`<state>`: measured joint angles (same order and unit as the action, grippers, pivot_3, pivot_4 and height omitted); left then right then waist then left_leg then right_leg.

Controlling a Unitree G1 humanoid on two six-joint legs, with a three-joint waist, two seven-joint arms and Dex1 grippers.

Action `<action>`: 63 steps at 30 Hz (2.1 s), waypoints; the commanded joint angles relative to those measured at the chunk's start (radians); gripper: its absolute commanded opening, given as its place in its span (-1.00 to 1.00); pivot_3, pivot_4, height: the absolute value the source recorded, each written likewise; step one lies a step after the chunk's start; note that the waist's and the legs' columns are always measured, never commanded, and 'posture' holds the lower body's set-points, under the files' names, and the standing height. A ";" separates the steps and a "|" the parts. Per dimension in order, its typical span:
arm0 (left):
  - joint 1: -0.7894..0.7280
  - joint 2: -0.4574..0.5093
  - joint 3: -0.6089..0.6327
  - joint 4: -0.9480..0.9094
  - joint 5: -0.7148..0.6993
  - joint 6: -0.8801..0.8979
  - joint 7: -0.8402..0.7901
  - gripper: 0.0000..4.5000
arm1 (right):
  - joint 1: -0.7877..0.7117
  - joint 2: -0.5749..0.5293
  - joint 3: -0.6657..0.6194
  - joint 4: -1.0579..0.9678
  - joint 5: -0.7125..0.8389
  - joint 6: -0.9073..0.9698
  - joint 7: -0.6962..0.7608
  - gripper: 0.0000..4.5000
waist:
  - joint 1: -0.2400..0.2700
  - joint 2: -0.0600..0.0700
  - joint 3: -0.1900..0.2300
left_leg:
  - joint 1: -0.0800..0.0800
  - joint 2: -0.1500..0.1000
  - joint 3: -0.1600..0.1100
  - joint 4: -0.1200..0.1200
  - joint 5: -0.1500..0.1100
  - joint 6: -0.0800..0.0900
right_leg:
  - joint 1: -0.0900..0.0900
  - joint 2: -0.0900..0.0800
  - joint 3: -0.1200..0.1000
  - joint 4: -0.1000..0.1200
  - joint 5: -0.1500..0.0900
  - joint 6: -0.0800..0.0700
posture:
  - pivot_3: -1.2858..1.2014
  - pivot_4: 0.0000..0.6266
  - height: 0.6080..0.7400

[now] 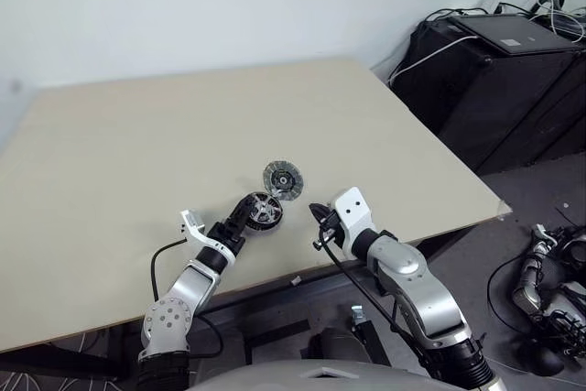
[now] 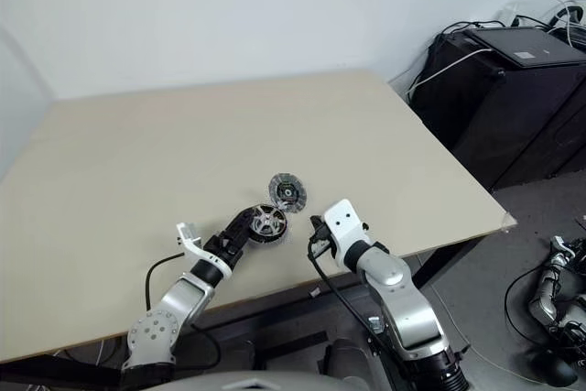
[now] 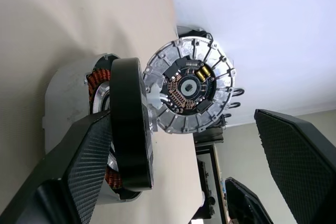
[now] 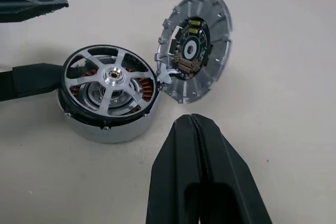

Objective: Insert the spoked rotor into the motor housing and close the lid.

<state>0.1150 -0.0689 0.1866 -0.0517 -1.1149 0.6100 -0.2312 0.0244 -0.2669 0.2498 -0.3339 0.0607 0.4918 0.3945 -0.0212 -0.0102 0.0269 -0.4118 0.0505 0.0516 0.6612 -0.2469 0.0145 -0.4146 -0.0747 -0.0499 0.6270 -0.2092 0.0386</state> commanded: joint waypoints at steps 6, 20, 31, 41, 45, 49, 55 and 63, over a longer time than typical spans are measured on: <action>-0.009 -0.053 -0.015 -0.043 -0.025 0.002 -0.033 0.99 | -0.009 -0.001 -0.010 -0.028 0.004 -0.013 0.000 -1.00 | 0.000 0.000 0.000 | 0.001 0.000 -0.001 0.001 0.000 0.000 | 0.000 0.000 -0.001 0.000 0.000 0.000 | 0.03 -1.00 1.00; 0.022 -0.037 -0.069 0.000 0.232 -0.189 -0.058 0.99 | -0.008 -0.003 -0.013 -0.027 0.006 -0.013 0.000 -1.00 | 0.000 0.000 0.000 | 0.002 0.000 -0.001 0.001 0.000 0.000 | 0.001 0.000 -0.001 0.000 0.000 0.000 | 0.03 -1.00 1.00; 0.021 -0.037 -0.085 0.053 0.392 -0.351 -0.079 0.99 | -0.012 -0.006 -0.014 -0.023 0.005 -0.015 0.000 -1.00 | -0.003 0.000 0.000 | 0.007 0.000 -0.002 0.001 0.000 0.000 | 0.002 0.001 -0.001 0.001 0.000 0.000 | 0.03 -1.00 1.00; 0.016 -0.059 -0.093 0.067 0.359 -0.398 -0.147 0.99 | -0.011 -0.010 -0.014 -0.025 0.005 -0.018 0.002 -1.00 | -0.005 0.000 0.000 | 0.009 0.001 -0.001 0.001 0.000 -0.001 | 0.002 0.002 0.000 0.002 0.001 0.000 | 0.03 -1.00 1.00; 0.015 -0.080 -0.052 0.027 0.171 -0.300 -0.173 0.99 | -0.013 -0.012 -0.014 -0.025 0.005 -0.018 0.003 -1.00 | -0.005 0.000 0.000 | 0.008 0.001 -0.001 0.000 0.000 -0.001 | 0.001 0.002 0.000 0.001 0.001 0.000 | 0.03 -1.00 1.00; 0.008 -0.075 -0.030 0.030 0.061 -0.210 -0.115 0.99 | -0.015 -0.012 -0.014 -0.024 0.006 -0.018 0.004 -1.00 | -0.002 0.000 0.001 | 0.008 0.001 -0.002 0.001 0.000 0.000 | 0.001 0.002 0.000 0.001 0.001 0.000 | 0.03 -1.00 1.00; 0.012 -0.042 -0.128 0.043 0.323 -0.388 -0.117 0.99 | -0.016 -0.012 -0.014 -0.024 0.005 -0.017 0.006 -1.00 | 0.002 0.000 0.000 | 0.008 0.000 -0.002 0.001 0.000 0.000 | 0.002 0.002 0.000 0.001 0.001 0.000 | 0.03 -1.00 1.00; 0.008 -0.087 -0.072 0.062 0.139 -0.257 -0.086 0.99 | -0.017 -0.013 -0.015 -0.026 0.005 -0.016 0.006 -1.00 | 0.004 0.000 0.000 | 0.008 0.001 -0.002 0.001 0.000 -0.001 | 0.002 0.002 0.001 0.001 0.001 0.000 | 0.03 -1.00 1.00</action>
<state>0.1355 -0.0657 0.0989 0.0308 -0.8991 0.3026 -0.3258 0.0227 -0.2807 0.2490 -0.3321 0.0613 0.4898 0.4010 -0.0176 -0.0097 0.0268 -0.4038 0.0517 0.0492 0.6621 -0.2473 0.0140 -0.4129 -0.0726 -0.0494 0.6281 -0.2086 0.0382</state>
